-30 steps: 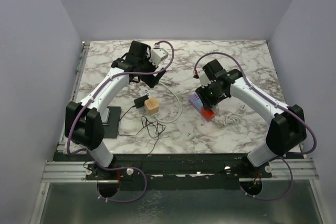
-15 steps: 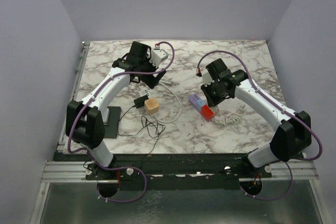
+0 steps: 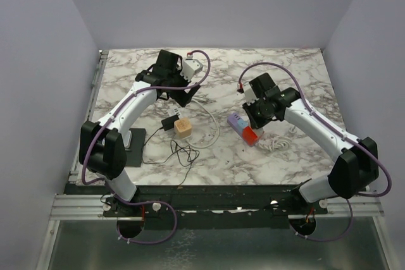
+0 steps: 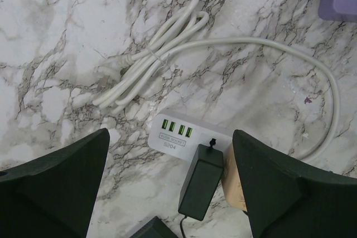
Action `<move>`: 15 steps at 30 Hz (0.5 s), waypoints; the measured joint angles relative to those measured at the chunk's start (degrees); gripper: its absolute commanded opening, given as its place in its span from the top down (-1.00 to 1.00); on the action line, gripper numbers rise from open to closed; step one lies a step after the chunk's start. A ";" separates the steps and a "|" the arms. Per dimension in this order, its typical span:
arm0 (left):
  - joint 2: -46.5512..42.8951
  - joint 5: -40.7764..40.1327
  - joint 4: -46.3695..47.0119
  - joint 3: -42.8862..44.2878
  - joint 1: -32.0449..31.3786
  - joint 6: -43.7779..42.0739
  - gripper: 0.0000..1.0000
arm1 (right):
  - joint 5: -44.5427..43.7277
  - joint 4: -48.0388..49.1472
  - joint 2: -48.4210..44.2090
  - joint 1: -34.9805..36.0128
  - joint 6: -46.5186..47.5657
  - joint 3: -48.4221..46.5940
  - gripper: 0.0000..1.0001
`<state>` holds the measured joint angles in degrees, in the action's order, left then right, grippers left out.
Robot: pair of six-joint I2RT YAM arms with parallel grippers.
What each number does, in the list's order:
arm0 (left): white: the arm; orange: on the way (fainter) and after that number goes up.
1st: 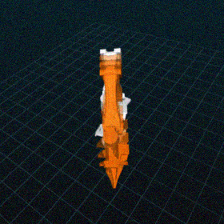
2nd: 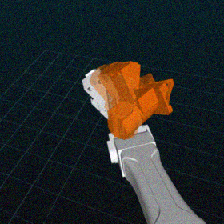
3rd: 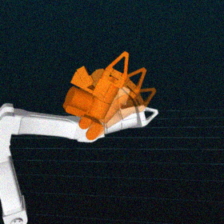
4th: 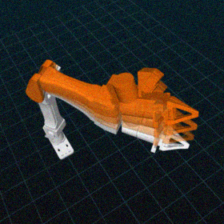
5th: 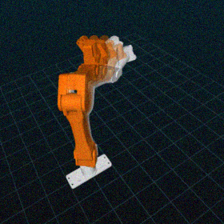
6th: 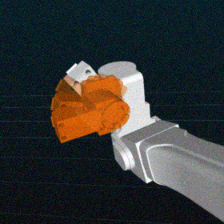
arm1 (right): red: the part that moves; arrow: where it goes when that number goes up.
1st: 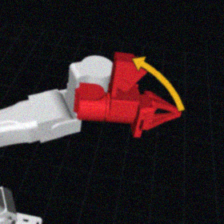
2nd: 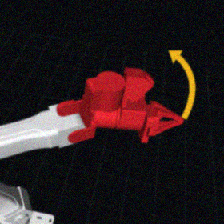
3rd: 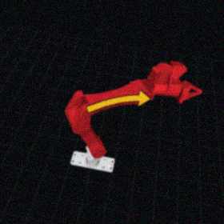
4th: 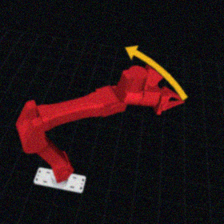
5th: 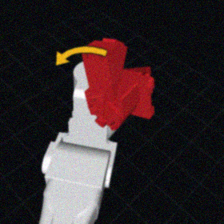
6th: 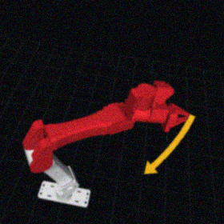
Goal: Insert the plug
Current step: Insert the plug into the socket.
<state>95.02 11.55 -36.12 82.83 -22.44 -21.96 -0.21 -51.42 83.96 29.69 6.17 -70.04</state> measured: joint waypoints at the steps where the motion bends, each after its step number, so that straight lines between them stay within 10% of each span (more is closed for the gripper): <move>1: 0.00 -0.02 0.00 0.00 0.00 0.00 -0.85 | -0.04 0.50 -0.15 0.00 0.09 0.46 0.99; 5: 0.00 -0.02 0.00 0.00 0.00 -0.07 -0.86 | -0.15 2.54 -1.73 0.00 0.26 2.29 0.82; 15: 0.00 -0.02 0.00 0.00 0.76 -0.24 -0.97 | -1.46 0.48 -2.14 0.00 -0.31 4.11 -1.00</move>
<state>95.02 11.53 -36.12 82.83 -21.67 -22.20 -1.67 -50.94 81.82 29.69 5.87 -65.93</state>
